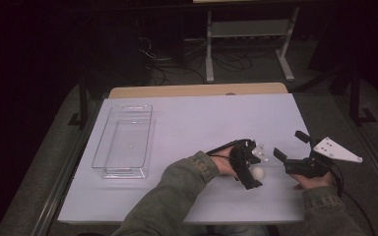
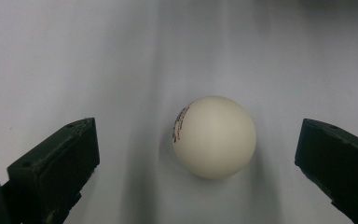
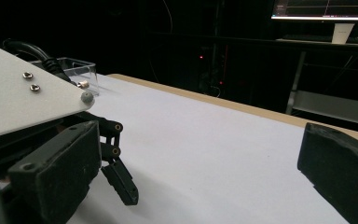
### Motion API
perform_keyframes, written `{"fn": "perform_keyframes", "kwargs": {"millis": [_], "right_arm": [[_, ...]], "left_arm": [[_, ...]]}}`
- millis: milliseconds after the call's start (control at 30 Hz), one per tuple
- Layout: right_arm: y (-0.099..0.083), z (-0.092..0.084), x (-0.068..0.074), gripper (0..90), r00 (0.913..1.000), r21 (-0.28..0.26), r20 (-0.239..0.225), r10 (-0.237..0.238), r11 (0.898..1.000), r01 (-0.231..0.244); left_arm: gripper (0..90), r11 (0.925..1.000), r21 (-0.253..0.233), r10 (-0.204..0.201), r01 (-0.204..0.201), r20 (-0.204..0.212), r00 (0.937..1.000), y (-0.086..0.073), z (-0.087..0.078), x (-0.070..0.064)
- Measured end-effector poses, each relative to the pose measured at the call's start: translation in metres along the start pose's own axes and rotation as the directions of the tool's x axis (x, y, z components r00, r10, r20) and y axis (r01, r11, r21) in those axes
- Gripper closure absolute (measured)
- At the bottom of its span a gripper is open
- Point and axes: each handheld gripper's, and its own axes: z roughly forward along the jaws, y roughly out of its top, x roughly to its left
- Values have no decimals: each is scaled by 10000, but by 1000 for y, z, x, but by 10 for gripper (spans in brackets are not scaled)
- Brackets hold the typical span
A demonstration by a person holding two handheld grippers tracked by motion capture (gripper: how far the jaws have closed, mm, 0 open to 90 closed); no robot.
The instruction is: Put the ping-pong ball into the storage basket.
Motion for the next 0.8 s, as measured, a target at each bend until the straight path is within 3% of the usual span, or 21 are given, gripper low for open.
{"fn": "perform_keyframes", "kwargs": {"millis": [267,367,567,800], "right_arm": [[0,0,0,0,10000,-17,3,9,10000,-9],[0,0,0,0,10000,-20,-6,12,10000,-12],[0,0,0,0,10000,-31,-6,28,10000,-28],[0,0,0,0,10000,-20,-9,20,10000,-20]], "left_arm": [[0,9999,-31,-105,106,120,9999,-2,2,1],[53,9999,-106,-81,81,17,10000,-2,2,1],[71,9998,-133,-168,169,91,9998,-2,4,2],[160,9980,-307,-551,554,101,9984,-3,1,5]]}}
